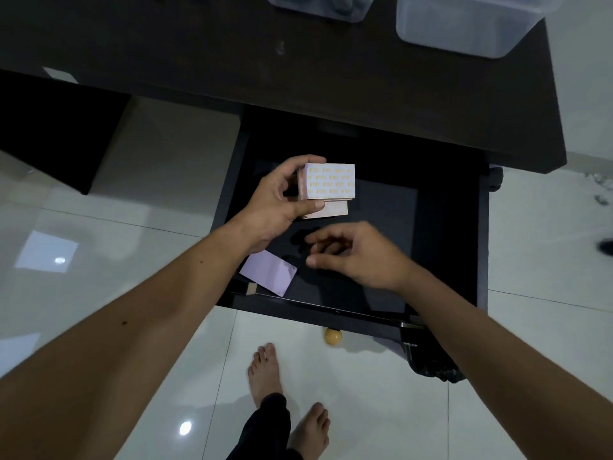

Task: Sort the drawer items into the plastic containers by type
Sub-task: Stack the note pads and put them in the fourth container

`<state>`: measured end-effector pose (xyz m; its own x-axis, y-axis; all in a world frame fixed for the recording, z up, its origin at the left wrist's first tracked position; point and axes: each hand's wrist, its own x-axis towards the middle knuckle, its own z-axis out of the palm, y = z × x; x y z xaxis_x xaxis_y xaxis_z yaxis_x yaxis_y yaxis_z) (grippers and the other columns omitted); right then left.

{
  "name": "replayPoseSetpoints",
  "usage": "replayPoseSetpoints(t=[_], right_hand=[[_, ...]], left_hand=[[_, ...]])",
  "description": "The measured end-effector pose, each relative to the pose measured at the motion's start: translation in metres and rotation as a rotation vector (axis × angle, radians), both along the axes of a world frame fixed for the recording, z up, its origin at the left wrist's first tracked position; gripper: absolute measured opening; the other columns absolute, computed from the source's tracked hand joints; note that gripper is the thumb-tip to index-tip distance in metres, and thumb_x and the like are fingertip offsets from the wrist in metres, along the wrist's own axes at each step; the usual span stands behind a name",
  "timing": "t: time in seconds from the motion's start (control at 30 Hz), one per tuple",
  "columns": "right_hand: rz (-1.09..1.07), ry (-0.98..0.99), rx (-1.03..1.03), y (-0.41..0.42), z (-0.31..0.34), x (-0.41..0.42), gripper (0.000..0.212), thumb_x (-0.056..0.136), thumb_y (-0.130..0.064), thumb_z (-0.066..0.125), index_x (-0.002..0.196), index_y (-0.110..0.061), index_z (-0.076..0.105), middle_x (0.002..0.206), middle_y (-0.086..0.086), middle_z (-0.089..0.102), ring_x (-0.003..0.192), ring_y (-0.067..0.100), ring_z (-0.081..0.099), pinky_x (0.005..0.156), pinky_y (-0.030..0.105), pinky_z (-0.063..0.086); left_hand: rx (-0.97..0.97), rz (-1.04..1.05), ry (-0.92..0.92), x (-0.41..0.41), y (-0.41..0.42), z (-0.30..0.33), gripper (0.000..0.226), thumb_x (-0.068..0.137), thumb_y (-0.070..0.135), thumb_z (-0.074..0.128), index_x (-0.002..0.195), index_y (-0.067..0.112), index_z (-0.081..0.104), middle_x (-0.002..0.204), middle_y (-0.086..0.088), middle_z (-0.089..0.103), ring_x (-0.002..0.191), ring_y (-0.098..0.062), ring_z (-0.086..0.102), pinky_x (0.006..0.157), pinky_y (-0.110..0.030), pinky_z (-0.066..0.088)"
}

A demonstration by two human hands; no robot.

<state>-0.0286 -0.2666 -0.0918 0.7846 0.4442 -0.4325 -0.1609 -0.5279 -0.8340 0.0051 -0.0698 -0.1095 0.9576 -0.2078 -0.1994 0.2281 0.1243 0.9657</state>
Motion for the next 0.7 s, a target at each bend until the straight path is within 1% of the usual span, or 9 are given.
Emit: replayPoseSetpoints(t=[0.07, 0.13, 0.2, 0.27, 0.37, 0.43, 0.53, 0.63, 0.7], right_hand=[[0.086, -0.035, -0.082, 0.012, 0.001, -0.002, 0.042, 0.083, -0.034, 0.087, 0.121, -0.02, 0.076, 0.097, -0.005, 0.078, 0.087, 0.012, 0.072, 0.082, 0.021, 0.057], [0.14, -0.097, -0.143, 0.024, -0.001, -0.005, 0.044, 0.083, -0.036, 0.087, 0.121, -0.018, 0.075, 0.097, -0.005, 0.076, 0.084, 0.013, 0.072, 0.08, 0.022, 0.058], [0.184, -0.131, -0.183, 0.031, -0.005, -0.009, 0.044, 0.083, -0.04, 0.086, 0.12, -0.019, 0.076, 0.098, -0.006, 0.073, 0.083, 0.01, 0.07, 0.081, 0.027, 0.058], [0.229, -0.137, -0.19, 0.033, -0.007, -0.01, 0.04, 0.082, -0.044, 0.085, 0.116, -0.024, 0.078, 0.099, -0.01, 0.067, 0.081, 0.006, 0.066, 0.079, 0.026, 0.055], [0.202, -0.103, -0.168, 0.034, -0.006, -0.009, 0.034, 0.08, -0.047, 0.086, 0.106, -0.027, 0.079, 0.097, -0.012, 0.066, 0.073, 0.005, 0.062, 0.07, 0.019, 0.05], [0.16, -0.064, -0.148, 0.035, -0.006, -0.008, 0.029, 0.079, -0.044, 0.088, 0.1, -0.028, 0.077, 0.093, -0.012, 0.072, 0.069, 0.007, 0.062, 0.066, 0.021, 0.053], [0.118, -0.022, -0.108, 0.034, -0.008, -0.008, 0.023, 0.079, -0.031, 0.091, 0.096, -0.026, 0.077, 0.087, -0.007, 0.076, 0.076, 0.015, 0.069, 0.076, 0.028, 0.059], [0.107, 0.004, -0.049, 0.028, -0.008, -0.008, 0.019, 0.081, -0.021, 0.089, 0.096, -0.024, 0.078, 0.089, -0.003, 0.078, 0.081, 0.008, 0.07, 0.086, 0.034, 0.061], [0.075, 0.048, 0.005, 0.018, -0.006, -0.006, 0.017, 0.085, -0.015, 0.085, 0.099, -0.022, 0.078, 0.094, 0.002, 0.078, 0.087, 0.017, 0.074, 0.088, 0.04, 0.063]], left_hand=[[-0.019, 0.013, 0.014, 0.001, 0.0, 0.001, 0.067, 0.081, -0.012, 0.078, 0.128, 0.034, 0.067, 0.144, -0.007, 0.06, 0.14, -0.029, 0.053, 0.094, -0.035, 0.06], [-0.043, 0.006, 0.047, 0.001, 0.0, 0.004, 0.067, 0.081, -0.012, 0.079, 0.127, 0.036, 0.067, 0.144, -0.008, 0.06, 0.137, -0.03, 0.056, 0.095, -0.035, 0.06], [-0.071, -0.011, 0.079, 0.0, 0.0, 0.005, 0.068, 0.08, -0.012, 0.079, 0.126, 0.036, 0.068, 0.144, -0.008, 0.061, 0.136, -0.031, 0.057, 0.096, -0.037, 0.06], [-0.081, -0.014, 0.098, 0.001, 0.0, 0.006, 0.068, 0.079, -0.011, 0.081, 0.125, 0.037, 0.069, 0.144, -0.005, 0.061, 0.138, -0.031, 0.056, 0.099, -0.041, 0.06], [-0.066, -0.012, 0.1, 0.002, 0.0, 0.006, 0.068, 0.077, -0.009, 0.083, 0.123, 0.039, 0.071, 0.142, 0.0, 0.062, 0.139, -0.032, 0.054, 0.104, -0.046, 0.057], [-0.064, -0.014, 0.101, 0.002, 0.0, 0.007, 0.067, 0.076, -0.007, 0.083, 0.123, 0.04, 0.071, 0.141, 0.001, 0.063, 0.139, -0.032, 0.054, 0.104, -0.045, 0.057], [-0.047, -0.024, 0.097, 0.001, -0.001, 0.007, 0.067, 0.076, -0.005, 0.083, 0.124, 0.041, 0.07, 0.14, 0.001, 0.064, 0.14, -0.032, 0.053, 0.105, -0.045, 0.056], [-0.048, -0.038, 0.092, 0.0, -0.001, 0.008, 0.068, 0.079, -0.009, 0.081, 0.124, 0.039, 0.07, 0.14, 0.001, 0.064, 0.14, -0.031, 0.053, 0.105, -0.042, 0.057], [-0.054, -0.05, 0.094, 0.0, -0.001, 0.01, 0.067, 0.079, -0.011, 0.08, 0.124, 0.038, 0.07, 0.14, -0.001, 0.063, 0.139, -0.03, 0.054, 0.104, -0.041, 0.058]])
